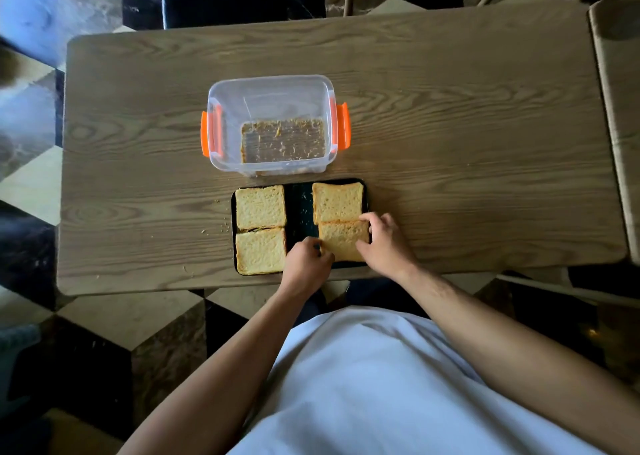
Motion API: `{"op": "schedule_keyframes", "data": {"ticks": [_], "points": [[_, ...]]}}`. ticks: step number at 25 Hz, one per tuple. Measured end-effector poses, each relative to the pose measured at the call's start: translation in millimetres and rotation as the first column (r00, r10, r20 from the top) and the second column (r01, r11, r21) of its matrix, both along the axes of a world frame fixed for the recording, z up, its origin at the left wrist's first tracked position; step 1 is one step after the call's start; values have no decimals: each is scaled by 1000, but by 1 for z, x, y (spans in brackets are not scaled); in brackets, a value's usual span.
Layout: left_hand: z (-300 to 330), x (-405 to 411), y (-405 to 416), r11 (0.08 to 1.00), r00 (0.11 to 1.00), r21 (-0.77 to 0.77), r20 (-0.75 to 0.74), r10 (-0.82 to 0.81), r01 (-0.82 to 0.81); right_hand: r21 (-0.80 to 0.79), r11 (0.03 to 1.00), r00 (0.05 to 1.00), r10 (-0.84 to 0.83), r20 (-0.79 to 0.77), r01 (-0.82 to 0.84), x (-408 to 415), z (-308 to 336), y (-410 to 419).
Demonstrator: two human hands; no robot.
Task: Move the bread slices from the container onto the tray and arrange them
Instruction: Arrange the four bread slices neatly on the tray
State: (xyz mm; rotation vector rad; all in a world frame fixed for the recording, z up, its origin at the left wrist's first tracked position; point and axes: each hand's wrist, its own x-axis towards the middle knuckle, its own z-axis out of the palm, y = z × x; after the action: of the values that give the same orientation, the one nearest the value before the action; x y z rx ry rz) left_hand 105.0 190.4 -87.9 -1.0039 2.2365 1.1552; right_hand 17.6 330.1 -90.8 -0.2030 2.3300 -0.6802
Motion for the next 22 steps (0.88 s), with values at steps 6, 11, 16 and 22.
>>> {"op": "schedule_keyframes", "data": {"ticks": [6, 11, 16, 22], "points": [[3, -6, -7, 998, 997, 10, -45, 65, -65, 33, 999, 1000, -18, 0, 18, 0, 0, -5], [0, -39, -23, 997, 993, 16, -93, 70, -69, 72, 992, 993, -109, 53, 105, -12, -3, -20], [-2, -54, -26, 994, 995, 74, -59, 83, -79, 29, 974, 967, -226, 121, 224, -20, -6, -26], [-3, -56, -25, 991, 993, 83, -39, 108, -104, -19, 932, 905, -345, 249, 361, -27, -5, -35]]}}
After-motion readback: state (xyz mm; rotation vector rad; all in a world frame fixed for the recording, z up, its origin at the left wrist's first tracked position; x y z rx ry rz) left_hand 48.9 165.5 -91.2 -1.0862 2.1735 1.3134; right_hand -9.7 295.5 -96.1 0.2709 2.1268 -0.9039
